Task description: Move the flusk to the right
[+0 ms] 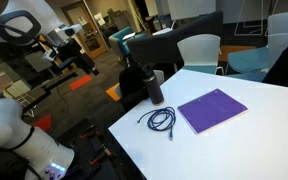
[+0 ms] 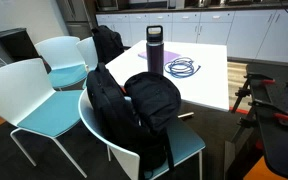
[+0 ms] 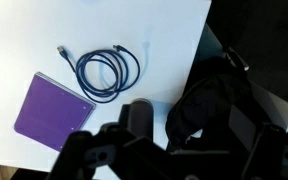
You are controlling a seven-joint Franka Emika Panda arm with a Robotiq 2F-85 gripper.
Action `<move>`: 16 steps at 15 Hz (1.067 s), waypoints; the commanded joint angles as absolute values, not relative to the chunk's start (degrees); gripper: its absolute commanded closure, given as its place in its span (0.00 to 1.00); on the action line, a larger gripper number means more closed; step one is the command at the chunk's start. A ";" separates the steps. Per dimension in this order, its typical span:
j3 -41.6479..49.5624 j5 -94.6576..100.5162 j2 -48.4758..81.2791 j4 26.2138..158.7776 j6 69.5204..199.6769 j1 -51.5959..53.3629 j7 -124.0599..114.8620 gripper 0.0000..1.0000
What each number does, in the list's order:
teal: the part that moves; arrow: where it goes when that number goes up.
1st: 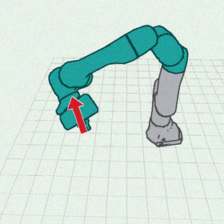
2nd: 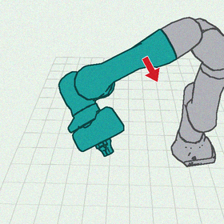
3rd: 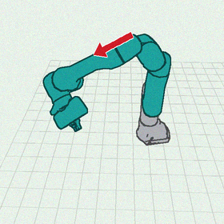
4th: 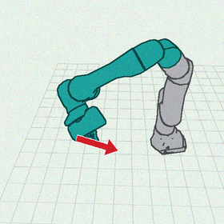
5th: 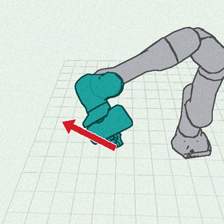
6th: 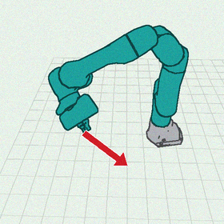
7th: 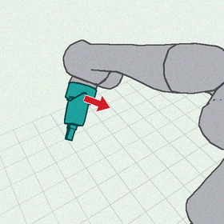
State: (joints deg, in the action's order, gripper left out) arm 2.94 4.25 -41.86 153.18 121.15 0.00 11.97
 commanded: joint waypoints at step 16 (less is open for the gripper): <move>6.34 5.42 -18.21 136.38 134.47 1.14 20.55 0.00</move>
